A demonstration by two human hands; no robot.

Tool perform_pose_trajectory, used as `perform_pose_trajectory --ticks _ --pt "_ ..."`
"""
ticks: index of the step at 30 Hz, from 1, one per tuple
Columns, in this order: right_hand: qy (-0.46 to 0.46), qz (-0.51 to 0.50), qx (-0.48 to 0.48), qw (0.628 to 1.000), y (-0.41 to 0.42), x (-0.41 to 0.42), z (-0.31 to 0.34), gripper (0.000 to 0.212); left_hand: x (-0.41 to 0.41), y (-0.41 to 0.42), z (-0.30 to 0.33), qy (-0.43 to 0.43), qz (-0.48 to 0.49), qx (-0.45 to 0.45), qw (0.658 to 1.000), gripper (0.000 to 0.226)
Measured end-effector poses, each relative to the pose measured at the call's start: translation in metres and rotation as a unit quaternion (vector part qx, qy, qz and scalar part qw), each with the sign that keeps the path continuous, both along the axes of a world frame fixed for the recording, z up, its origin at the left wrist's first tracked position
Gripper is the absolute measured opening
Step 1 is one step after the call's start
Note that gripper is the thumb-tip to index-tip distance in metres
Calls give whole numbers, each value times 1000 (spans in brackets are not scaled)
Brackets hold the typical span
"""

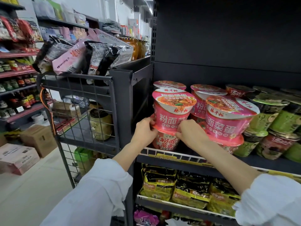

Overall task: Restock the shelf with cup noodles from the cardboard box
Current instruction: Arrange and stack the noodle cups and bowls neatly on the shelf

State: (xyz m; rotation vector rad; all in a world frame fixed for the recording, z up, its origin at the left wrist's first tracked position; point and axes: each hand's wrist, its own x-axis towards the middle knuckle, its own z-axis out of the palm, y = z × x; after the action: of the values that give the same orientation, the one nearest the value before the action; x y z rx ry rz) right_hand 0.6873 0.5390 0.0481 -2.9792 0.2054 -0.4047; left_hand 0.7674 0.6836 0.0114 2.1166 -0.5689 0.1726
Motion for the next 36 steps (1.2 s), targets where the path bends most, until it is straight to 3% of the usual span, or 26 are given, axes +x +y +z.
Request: perform_pose_trajectory --ticks 7,12,15,19,24,28,33,36 --pt "33 -26 3 999 -12 -12 17 29 6 -17 -3 54 -57 -51 996 10" --pt "-220 62 -81 970 -6 -20 33 24 13 -20 -4 93 -50 -95 990 9" --pt "-282 82 -118 949 -4 -12 48 14 14 -22 3 73 -39 -90 992 26" --pt "-156 40 -124 979 -4 4 65 42 19 -21 7 134 -71 -62 987 42" --pt "-42 26 -106 993 -5 9 82 40 37 -18 4 170 -60 -85 980 32" --pt "-41 11 9 999 -10 26 101 40 56 -25 6 174 -2 -119 978 30" --pt "-26 7 -3 1000 -22 80 117 33 93 -40 12 205 84 -137 965 36" --pt "9 13 -15 1000 -26 120 119 37 115 -54 7 279 115 -193 933 36"
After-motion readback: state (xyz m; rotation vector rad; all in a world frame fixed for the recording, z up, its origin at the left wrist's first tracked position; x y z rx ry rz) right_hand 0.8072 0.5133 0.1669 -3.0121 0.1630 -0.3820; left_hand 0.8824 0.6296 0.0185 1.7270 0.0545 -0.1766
